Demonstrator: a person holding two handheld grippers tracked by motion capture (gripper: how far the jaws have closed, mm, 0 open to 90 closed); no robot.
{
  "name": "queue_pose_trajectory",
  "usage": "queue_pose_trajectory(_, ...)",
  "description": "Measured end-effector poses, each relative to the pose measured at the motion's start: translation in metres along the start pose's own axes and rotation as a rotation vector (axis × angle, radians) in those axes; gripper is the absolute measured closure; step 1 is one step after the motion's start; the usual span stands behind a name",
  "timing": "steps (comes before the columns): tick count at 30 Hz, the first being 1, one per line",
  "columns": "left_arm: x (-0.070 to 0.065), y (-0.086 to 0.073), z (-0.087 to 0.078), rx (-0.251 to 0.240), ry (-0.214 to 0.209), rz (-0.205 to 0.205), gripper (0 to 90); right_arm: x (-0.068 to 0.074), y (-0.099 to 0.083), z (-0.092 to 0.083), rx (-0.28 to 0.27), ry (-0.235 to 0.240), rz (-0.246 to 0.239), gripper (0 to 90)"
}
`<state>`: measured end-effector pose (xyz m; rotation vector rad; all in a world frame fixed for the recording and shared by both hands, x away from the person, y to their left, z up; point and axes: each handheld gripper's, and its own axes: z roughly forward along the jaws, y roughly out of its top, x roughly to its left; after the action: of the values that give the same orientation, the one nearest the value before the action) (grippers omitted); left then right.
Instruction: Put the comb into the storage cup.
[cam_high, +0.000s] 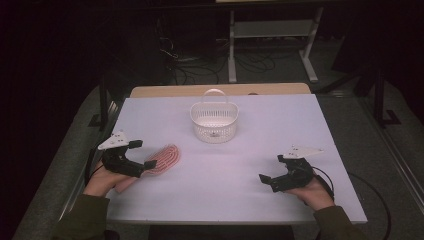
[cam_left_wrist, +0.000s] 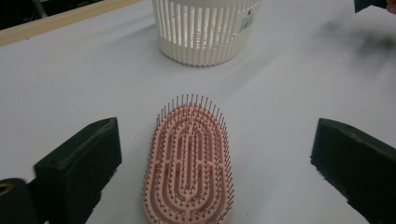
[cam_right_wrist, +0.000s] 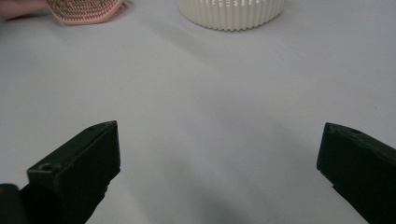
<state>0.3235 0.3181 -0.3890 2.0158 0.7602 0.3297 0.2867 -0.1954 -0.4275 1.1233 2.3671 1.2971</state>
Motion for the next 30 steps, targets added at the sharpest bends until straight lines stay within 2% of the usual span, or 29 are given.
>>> queue_pose_trajectory(17,0.013,-0.007,-0.01,0.001,0.051,-0.014,0.0,0.0,0.0,0.0,0.0,-0.001,-0.002,0.0)
queue_pose_trajectory(30,0.019,-0.011,-0.013,0.004,0.065,-0.026,0.0,0.0,0.0,0.0,-0.003,0.0,-0.001,0.0)
